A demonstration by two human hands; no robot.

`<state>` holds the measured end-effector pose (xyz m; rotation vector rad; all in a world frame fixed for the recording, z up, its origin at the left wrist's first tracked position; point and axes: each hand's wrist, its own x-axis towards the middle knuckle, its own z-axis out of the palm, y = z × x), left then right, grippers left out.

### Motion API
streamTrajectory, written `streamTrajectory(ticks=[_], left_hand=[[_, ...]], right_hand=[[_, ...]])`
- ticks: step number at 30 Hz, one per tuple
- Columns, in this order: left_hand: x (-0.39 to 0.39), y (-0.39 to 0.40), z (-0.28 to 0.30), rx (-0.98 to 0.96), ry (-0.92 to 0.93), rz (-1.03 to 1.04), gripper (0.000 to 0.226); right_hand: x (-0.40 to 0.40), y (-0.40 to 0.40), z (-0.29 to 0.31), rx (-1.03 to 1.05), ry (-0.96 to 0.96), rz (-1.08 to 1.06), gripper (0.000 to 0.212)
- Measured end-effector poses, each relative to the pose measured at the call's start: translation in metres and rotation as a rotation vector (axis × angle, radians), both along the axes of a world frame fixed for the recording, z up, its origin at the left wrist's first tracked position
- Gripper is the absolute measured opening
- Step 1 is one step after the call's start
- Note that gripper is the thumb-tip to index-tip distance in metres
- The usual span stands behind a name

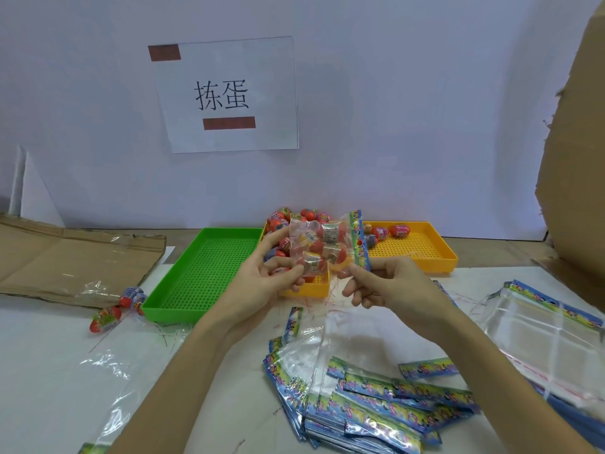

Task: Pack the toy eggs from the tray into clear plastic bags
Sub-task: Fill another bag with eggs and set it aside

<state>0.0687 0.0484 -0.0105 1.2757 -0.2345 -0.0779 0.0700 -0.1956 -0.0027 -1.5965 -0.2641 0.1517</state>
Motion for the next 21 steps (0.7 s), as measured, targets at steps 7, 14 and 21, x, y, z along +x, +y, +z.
streamTrajectory(ticks=[7, 14, 21], left_hand=[[0.002, -0.003, -0.005, 0.339, -0.421, 0.149, 0.057], [-0.001, -0.012, -0.013, 0.892, -0.954, 0.214, 0.070], [-0.005, -0.030, -0.013, 0.420, -0.301, 0.231, 0.035]], right_hand=[[0.005, 0.000, 0.000, 0.226, 0.197, 0.019, 0.050], [-0.001, 0.007, 0.004, 0.422, 0.272, 0.129, 0.052], [0.001, 0.013, -0.003, 0.403, 0.193, 0.032, 0.060]])
